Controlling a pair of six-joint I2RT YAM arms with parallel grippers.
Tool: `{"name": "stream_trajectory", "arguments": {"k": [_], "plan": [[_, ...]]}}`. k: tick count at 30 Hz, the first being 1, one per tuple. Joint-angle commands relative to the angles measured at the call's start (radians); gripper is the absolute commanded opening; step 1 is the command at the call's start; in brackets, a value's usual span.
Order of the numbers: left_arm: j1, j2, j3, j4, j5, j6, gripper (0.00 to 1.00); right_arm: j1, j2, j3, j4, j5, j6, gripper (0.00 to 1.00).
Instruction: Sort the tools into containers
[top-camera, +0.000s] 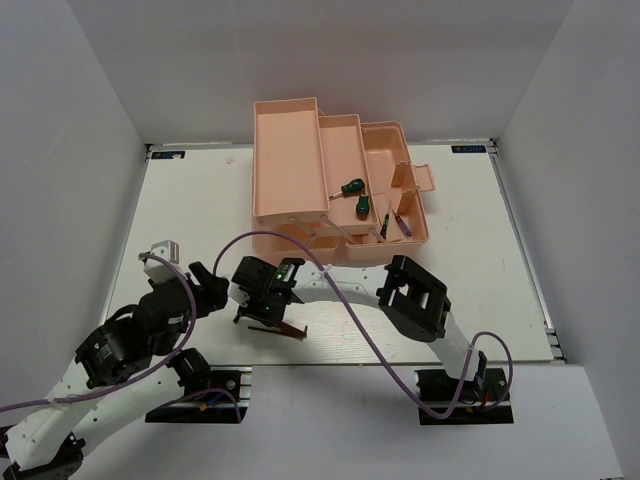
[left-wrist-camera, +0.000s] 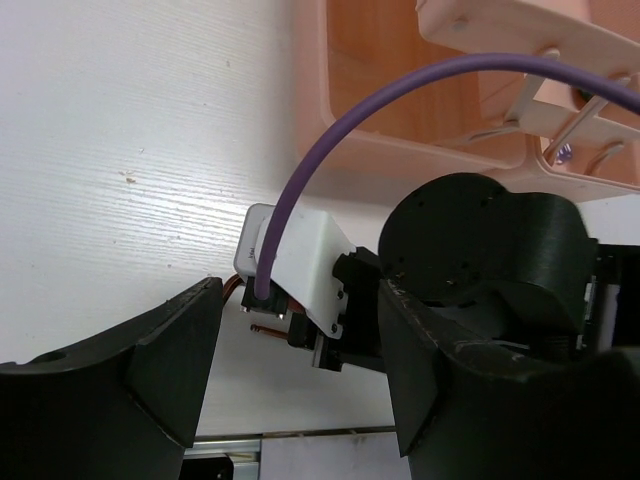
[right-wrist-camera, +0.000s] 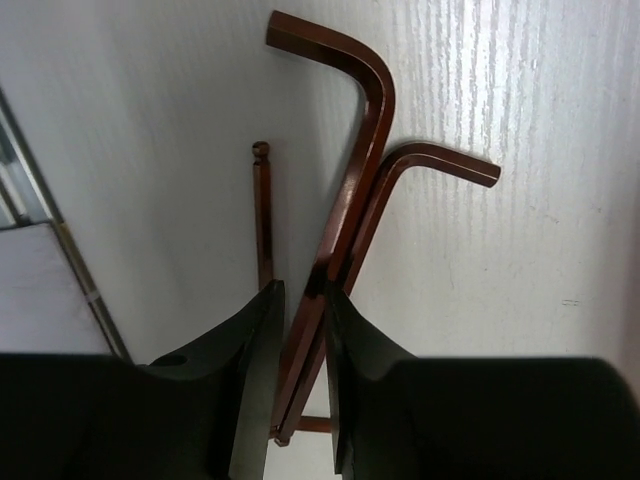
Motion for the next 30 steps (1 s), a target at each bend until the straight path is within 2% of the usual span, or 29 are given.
{"name": "stream_trajectory", "arguments": {"k": [1,4,7,22,30], "plan": [[0.001,-0.003,-0.008,0.027,0.009,0.010,0.73,0.005,0.014,0.036,-0.014,0.055,0.002,0.30],[0.001,-0.003,-0.008,0.027,0.009,0.019,0.73,0.006,0.015,0.033,-0.011,0.072,-0.004,0.30],[0.001,-0.003,-0.008,0.036,0.009,0.019,0.73,0.008,0.020,0.032,-0.008,0.084,-0.009,0.35],[0.001,-0.022,-0.008,0.036,0.009,0.019,0.73,0.028,0.087,0.025,-0.024,0.118,-0.027,0.38],[0.001,-0.022,-0.017,0.045,0.009,0.019,0.73,0.041,0.103,0.012,-0.022,0.147,-0.044,0.44]]}}
